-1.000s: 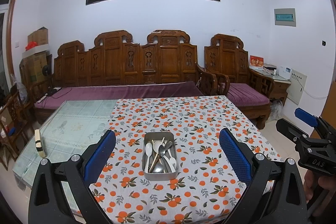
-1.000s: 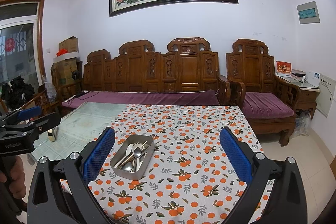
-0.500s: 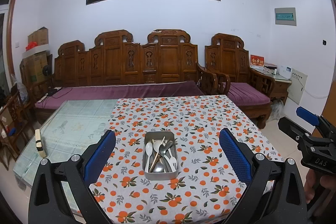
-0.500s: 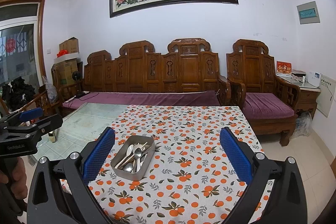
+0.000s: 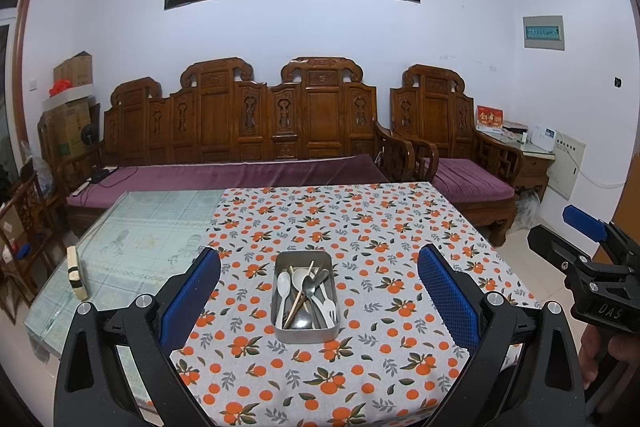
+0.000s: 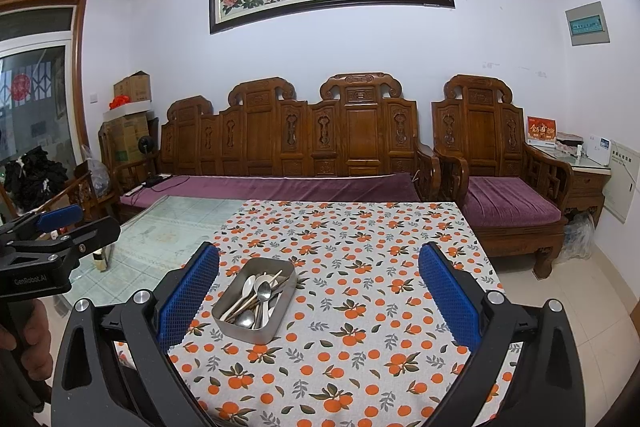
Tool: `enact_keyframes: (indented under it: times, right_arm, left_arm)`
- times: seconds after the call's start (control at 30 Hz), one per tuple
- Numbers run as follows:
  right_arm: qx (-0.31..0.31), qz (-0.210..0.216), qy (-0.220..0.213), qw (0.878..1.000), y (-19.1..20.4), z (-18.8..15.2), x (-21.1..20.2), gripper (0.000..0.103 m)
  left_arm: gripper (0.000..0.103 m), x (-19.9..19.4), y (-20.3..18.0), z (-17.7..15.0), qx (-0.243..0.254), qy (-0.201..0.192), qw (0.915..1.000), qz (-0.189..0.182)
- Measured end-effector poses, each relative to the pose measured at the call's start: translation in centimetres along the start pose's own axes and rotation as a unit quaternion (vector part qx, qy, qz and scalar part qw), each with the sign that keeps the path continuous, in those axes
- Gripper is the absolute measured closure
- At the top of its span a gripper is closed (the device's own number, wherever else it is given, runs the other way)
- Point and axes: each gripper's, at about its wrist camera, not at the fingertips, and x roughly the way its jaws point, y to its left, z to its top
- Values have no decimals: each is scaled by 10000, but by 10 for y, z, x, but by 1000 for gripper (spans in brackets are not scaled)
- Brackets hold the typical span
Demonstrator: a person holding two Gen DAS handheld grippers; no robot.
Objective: Organize utensils
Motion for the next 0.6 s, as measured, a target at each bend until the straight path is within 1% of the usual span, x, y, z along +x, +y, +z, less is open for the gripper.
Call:
enact_keyframes:
  times: [0.6]
  right_arm:
    - [1,30,3,10000,4,3,0,3]
  left_arm:
    - [8,-2,0,2,-12,2,10000,-12]
